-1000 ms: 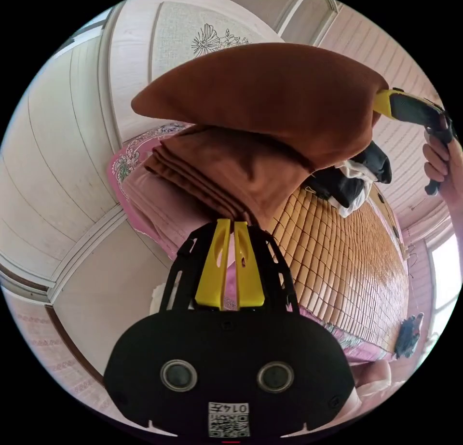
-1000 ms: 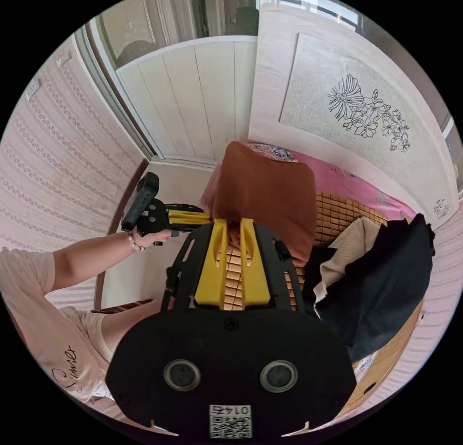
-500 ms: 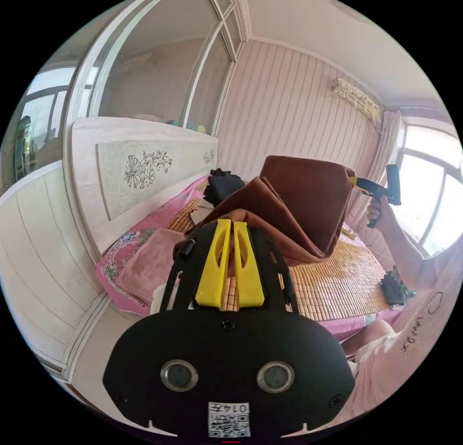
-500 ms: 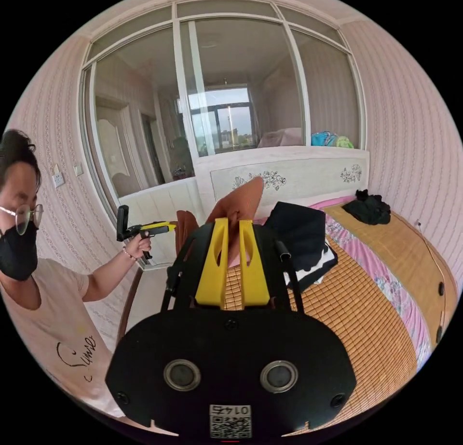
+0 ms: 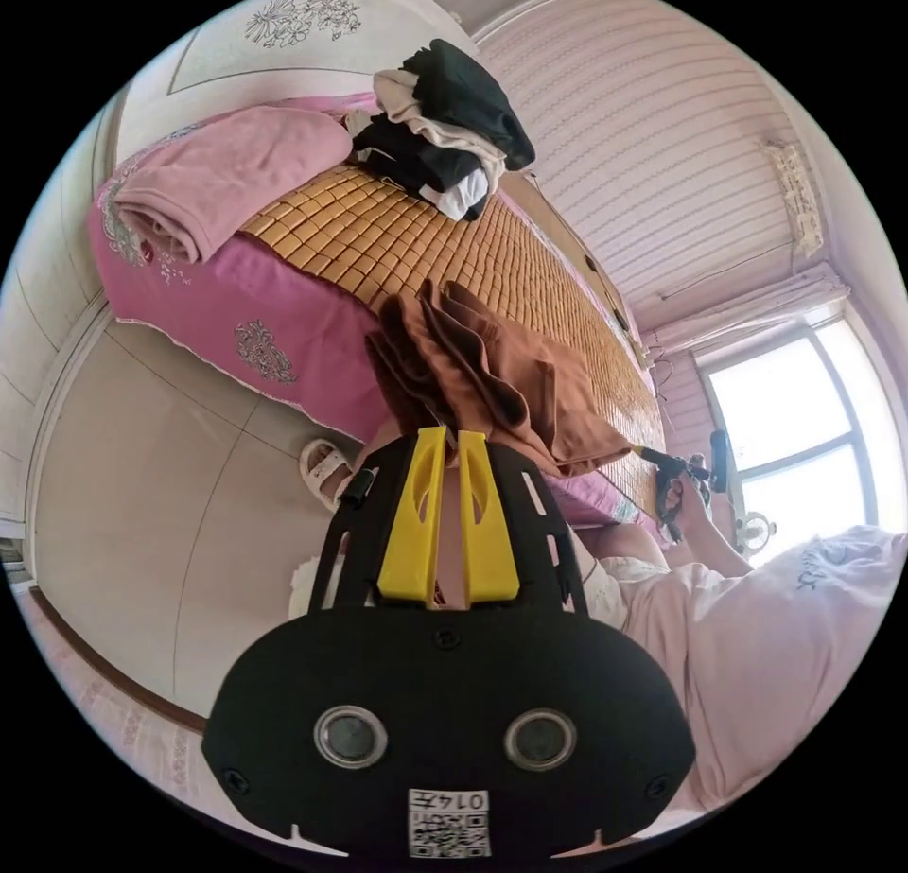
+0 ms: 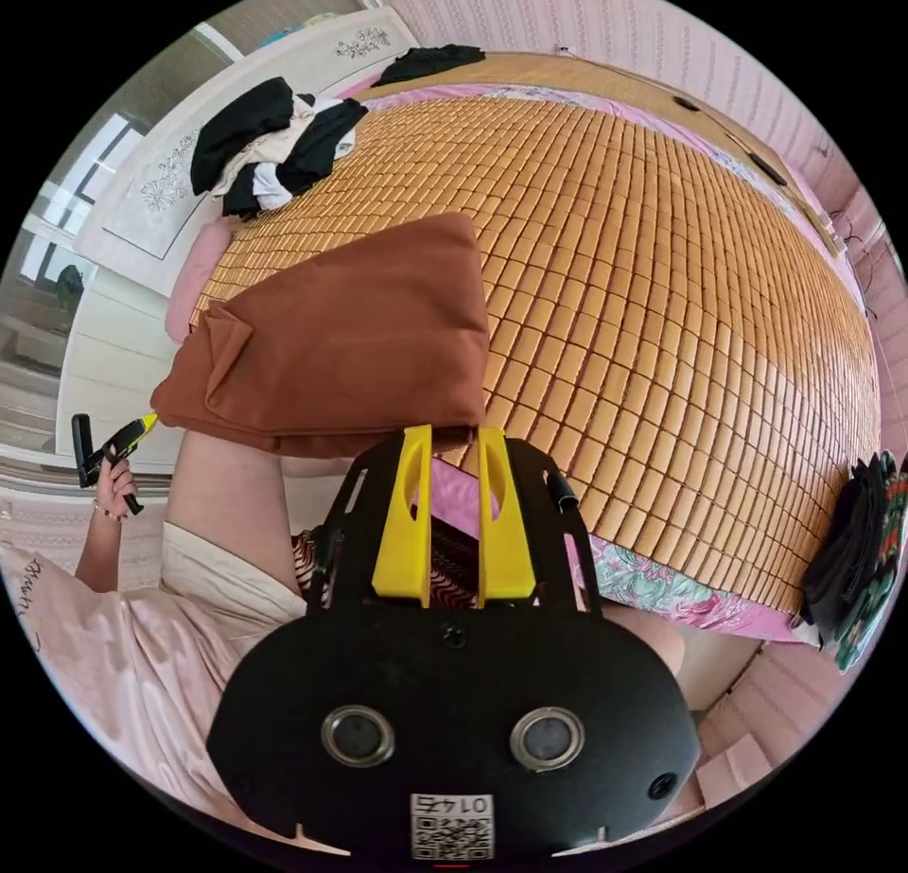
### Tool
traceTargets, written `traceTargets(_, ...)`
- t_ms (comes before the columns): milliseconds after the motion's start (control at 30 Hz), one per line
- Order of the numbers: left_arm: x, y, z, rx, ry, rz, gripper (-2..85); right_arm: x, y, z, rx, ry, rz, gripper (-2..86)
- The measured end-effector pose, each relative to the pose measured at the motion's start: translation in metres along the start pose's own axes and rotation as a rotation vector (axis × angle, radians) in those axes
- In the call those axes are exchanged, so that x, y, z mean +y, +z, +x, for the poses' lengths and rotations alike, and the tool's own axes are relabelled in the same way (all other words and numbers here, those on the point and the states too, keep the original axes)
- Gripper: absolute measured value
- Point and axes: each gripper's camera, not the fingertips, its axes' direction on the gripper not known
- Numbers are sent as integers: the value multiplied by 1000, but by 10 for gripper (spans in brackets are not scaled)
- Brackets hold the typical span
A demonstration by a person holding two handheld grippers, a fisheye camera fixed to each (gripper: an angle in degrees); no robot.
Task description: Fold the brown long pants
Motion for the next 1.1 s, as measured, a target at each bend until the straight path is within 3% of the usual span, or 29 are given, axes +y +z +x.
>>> traceTargets(200, -42, -9, -1, -71, 12, 26, 27, -20, -42, -57, 103, -145, 199, 174)
traceTargets(300, -64, 3, -5, -35, -3, 19, 45, -22, -62, -66, -77, -192, 309, 170)
traceTargets(400, -87, 22, -22, 66, -82, -3, 69, -34, -33, -90, -259, -325, 154, 192)
traceTargets(500, -107, 41, -29, 22, -118, -45, 87, -41, 15, -135, -342, -451, -43, 267)
traceTargets(667, -127, 63, -34, 21, -154, -116, 88, -49, 63, -210, -462, -614, -273, 286)
traceTargets(767, -135, 69, -36, 18, -166, -139, 87, -55, 52, -230, -436, -640, -244, 223)
traceTargets(900, -144, 75, -36, 18, -163, -159, 85, -55, 25, -214, -395, -669, -199, 42)
traceTargets(1100, -159, 90, -19, -12, -94, -231, 18, -51, -46, -104, -498, -454, -58, 22)
